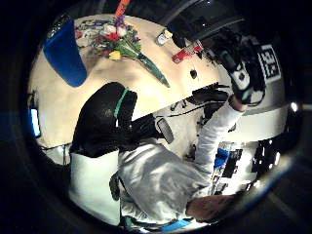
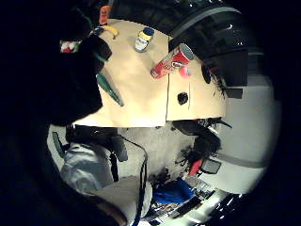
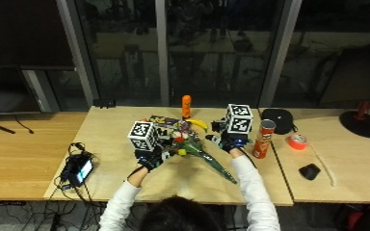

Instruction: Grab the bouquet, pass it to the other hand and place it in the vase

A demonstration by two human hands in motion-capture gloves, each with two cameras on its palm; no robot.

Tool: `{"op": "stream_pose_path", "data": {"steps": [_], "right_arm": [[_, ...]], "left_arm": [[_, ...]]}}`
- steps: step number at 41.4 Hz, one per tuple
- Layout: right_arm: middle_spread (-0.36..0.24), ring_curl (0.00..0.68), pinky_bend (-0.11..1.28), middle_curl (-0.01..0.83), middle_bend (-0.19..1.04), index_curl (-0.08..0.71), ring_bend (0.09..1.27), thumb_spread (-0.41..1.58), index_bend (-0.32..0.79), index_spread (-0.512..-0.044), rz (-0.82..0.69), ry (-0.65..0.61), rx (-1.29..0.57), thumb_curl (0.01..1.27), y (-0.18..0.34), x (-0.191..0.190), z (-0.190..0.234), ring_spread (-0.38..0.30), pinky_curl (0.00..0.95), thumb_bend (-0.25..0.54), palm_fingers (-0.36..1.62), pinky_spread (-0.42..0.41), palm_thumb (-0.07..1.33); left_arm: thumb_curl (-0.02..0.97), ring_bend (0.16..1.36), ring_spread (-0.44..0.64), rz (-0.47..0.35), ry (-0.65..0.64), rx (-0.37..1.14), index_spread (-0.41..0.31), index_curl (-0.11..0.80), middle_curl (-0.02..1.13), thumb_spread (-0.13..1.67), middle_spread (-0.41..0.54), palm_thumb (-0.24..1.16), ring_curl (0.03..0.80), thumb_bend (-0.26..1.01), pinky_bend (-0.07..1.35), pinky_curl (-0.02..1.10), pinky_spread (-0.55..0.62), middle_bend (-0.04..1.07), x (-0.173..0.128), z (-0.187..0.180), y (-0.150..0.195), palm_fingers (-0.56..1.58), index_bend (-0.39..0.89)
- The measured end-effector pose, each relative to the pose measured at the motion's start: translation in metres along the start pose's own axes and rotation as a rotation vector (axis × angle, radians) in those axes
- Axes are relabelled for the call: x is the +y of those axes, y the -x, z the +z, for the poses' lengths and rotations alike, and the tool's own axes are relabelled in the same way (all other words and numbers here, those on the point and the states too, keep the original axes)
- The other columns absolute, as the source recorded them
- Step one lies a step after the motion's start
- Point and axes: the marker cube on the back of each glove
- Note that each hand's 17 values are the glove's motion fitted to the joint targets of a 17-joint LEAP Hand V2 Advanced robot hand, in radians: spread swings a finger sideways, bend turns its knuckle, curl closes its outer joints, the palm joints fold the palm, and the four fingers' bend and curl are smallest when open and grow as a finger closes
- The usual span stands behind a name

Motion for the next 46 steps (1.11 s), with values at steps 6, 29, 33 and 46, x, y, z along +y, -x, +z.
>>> {"op": "stream_pose_path", "data": {"steps": [6,29,33,46], "right_arm": [[0.088,0.329,0.81,0.326,0.30,0.034,0.74,1.18,0.03,-0.254,0.076,0.013,-0.026,0.24,-0.020,-0.019,0.012,0.048,0.374,-0.013,0.41,0.204,0.34],[0.064,0.368,0.89,0.360,0.28,0.021,0.81,1.12,0.02,-0.197,0.152,0.218,-0.203,0.31,-0.074,-0.061,0.182,-0.045,0.387,-0.020,0.44,0.117,0.40],[0.062,0.370,0.91,0.366,0.28,0.018,0.81,1.12,0.02,-0.189,0.199,0.226,-0.142,0.31,-0.073,-0.050,0.193,-0.054,0.388,-0.022,0.44,0.097,0.41],[0.018,0.375,0.88,0.398,0.34,0.027,0.80,1.09,0.04,-0.167,0.267,0.314,-0.092,0.33,-0.067,-0.032,0.234,-0.086,0.373,-0.018,0.51,0.046,0.43]], "left_arm": [[0.296,0.51,0.40,0.023,-0.041,0.018,0.043,0.289,0.27,1.11,0.282,0.44,0.237,-0.02,0.33,0.30,0.38,0.18,0.003,-0.003,-0.002,0.22,0.15],[0.314,0.53,0.39,0.035,-0.062,0.030,0.035,0.303,0.30,1.12,0.272,0.44,0.253,-0.02,0.32,0.32,0.37,0.18,0.002,0.005,-0.003,0.22,0.15],[0.315,0.53,0.39,0.041,-0.058,0.036,0.033,0.304,0.30,1.12,0.270,0.44,0.255,-0.02,0.32,0.33,0.37,0.18,0.001,0.007,-0.004,0.22,0.15],[0.322,0.52,0.39,0.030,-0.043,0.029,0.032,0.310,0.31,1.11,0.267,0.44,0.258,-0.02,0.31,0.33,0.38,0.19,0.000,0.013,0.000,0.22,0.15]]}}
